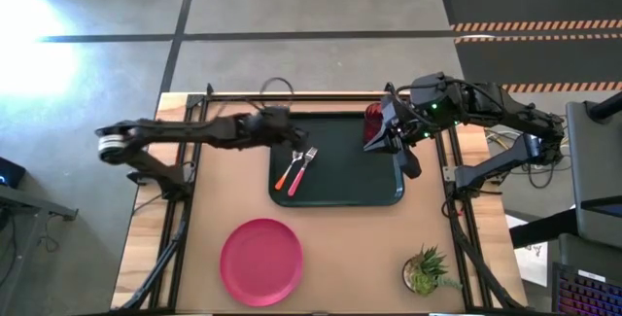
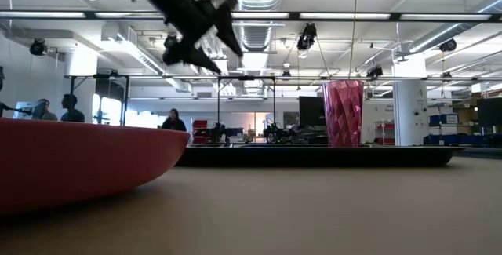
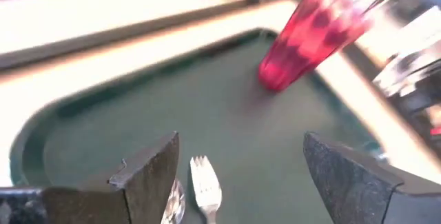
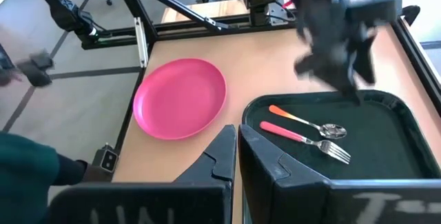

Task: Pick and place plate/cup/fork/spoon on tray
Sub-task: Put the pink plate on the black serving tray to the left of the pink fork

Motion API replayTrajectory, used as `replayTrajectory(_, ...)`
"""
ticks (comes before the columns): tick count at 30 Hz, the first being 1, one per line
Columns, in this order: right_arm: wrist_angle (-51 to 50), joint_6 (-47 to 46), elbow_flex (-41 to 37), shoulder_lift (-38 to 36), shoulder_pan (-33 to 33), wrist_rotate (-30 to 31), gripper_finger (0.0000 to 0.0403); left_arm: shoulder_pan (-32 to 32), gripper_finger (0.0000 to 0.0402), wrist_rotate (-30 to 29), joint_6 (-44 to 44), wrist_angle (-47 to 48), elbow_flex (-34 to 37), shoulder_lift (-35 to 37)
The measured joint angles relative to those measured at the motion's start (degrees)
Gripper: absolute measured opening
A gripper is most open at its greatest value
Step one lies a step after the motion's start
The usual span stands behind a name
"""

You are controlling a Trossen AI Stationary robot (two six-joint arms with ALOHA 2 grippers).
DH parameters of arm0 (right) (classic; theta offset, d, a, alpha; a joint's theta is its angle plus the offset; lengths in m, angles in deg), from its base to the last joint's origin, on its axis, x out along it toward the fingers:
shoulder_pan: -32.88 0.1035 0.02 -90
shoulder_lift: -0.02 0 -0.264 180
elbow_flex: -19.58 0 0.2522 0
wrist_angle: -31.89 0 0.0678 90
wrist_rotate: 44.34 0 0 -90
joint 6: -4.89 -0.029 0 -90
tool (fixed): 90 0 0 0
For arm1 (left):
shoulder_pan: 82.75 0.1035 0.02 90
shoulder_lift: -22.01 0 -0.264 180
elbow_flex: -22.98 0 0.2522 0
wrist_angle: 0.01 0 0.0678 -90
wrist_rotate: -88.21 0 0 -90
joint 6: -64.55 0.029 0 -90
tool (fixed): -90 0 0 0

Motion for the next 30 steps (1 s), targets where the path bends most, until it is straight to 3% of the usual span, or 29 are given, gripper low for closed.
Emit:
replayTrajectory(8,0.0,-2.0,-0.1,0.0,0.0,0.0,0.0009,-0.1,0.0288,-0.7,7.7,2.5,0.0,16.1)
replayTrajectory(17,1.4,-9.5,-5.9,1.8,3.7,0.3,0.0009,-0.1,0.0265,-3.5,10.5,12.7,0.3,28.7)
replayTrajectory(22,8.1,-12.0,-8.5,6.8,6.4,0.5,0.0009,-0.1,0.0262,-3.5,12.1,13.5,1.2,32.9)
replayTrajectory(27,8.4,-14.1,-8.6,14.4,7.5,0.2,0.0009,-0.1,0.0262,-3.5,14.7,13.5,1.2,35.4)
replayTrajectory(30,8.6,-15.6,-8.6,20.1,7.7,-3.5,0.0016,-0.1,0.0262,-3.2,15.1,13.9,1.2,36.6)
